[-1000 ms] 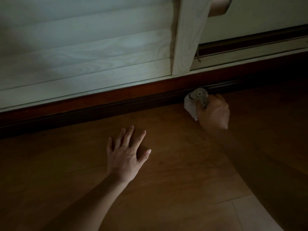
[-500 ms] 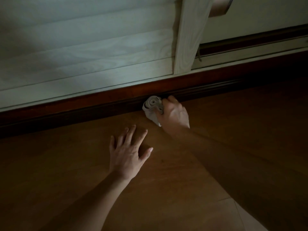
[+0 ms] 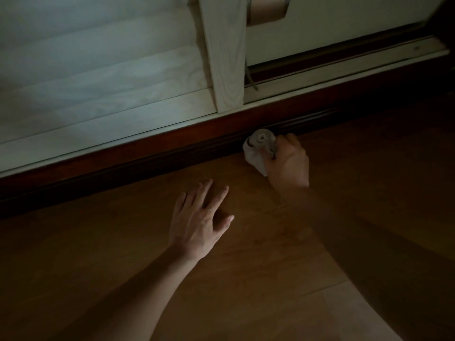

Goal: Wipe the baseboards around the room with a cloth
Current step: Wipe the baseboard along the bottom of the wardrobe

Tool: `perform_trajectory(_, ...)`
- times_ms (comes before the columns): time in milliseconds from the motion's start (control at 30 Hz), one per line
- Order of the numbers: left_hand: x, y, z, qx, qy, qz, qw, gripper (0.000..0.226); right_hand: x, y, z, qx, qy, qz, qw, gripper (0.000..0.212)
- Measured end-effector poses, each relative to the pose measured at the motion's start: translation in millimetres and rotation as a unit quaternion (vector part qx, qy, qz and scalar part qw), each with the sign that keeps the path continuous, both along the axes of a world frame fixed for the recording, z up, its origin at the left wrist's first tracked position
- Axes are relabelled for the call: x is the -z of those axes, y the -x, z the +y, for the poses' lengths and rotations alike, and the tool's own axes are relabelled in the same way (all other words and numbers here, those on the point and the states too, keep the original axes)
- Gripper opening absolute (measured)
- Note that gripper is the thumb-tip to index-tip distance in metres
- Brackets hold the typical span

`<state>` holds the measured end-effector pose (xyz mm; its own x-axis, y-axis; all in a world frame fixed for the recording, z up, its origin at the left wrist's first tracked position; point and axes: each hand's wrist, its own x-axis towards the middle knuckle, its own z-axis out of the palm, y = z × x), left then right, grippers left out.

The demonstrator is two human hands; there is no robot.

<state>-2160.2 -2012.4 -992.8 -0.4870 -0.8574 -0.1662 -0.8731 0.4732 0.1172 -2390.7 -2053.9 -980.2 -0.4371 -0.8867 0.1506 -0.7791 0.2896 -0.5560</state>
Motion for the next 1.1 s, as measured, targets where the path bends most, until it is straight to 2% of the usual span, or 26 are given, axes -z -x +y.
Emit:
perform_trajectory(100, 2.7, 6.8, 1.6, -0.007, -0.011, -0.003, 1.0, 0.073, 2.4, -5.5, -4.2, -0.028, 0.008, -0.014, 0.999, 0.026)
perform_trajectory(267, 5.2, 6.8, 1.3, -0.005, -0.025, -0.011, 1.0, 0.074, 5.2, 10.3, -1.9, 0.031, 0.021, -0.015, 0.999, 0.023)
perform_trajectory(433, 4.5, 12.8, 2.7, -0.02, -0.018, -0.016, 0.999, 0.074, 7.8, 7.8, -0.6, -0.004, 0.025, -0.012, 1.0, 0.024)
perform_trajectory(567, 5.4, 18.0, 4.0, -0.028, -0.011, -0.013, 0.999, 0.072, 10.2, 25.8, 0.9, 0.047, 0.034, -0.016, 0.998, 0.022)
perform_trajectory(767, 3.2, 22.2, 3.1, -0.029, 0.001, -0.033, 0.999, 0.069, 9.5, 9.2, -2.7, -0.002, 0.031, -0.014, 0.999, 0.025)
perform_trajectory(933, 0.6, 33.1, -4.5, 0.002, 0.013, -0.038, 0.999, 0.069, 10.5, 44.6, -1.7, 0.062, 0.028, -0.018, 0.997, 0.018)
perform_trajectory(1100, 3.0, 49.7, -11.4, 0.037, -0.013, -0.022, 0.999, 0.072, 10.4, 70.8, 1.4, 0.135, 0.039, -0.022, 0.99, 0.017)
